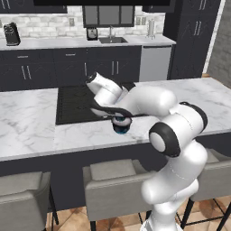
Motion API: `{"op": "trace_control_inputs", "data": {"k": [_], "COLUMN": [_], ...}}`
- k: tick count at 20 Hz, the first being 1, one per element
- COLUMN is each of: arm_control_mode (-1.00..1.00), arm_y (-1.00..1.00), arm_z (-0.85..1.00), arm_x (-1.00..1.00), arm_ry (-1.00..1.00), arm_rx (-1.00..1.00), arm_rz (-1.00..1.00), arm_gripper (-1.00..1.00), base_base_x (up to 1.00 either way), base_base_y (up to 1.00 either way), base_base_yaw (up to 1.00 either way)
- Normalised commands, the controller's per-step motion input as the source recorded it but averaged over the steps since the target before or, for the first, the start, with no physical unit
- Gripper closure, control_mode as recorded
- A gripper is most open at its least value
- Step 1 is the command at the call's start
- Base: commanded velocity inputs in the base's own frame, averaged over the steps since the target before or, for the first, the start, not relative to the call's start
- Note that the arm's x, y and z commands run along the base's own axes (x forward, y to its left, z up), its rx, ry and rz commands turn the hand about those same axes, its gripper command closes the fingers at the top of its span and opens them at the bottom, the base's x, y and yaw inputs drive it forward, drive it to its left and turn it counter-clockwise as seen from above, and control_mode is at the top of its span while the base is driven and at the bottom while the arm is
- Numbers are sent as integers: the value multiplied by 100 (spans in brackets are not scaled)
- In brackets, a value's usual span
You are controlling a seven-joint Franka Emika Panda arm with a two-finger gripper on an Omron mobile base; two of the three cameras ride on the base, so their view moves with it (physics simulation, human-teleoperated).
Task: Stack the yogurt containers by placing the smaller containers on top of the larger containers.
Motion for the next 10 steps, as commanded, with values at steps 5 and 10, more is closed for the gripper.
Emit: {"op": "trace_control_inputs", "data": {"k": [5,10], "arm_control_mode": [-100,-100], "arm_y": [0,0], "arm_z": [0,0], "arm_x": [0,0], "arm_ry": [21,6], "arm_rx": [-3,-15], "arm_rz": [16,14], "arm_gripper": [100,100], "base_base_x": [0,0], "base_base_y": [0,0], "base_base_yaw": [0,0]}}
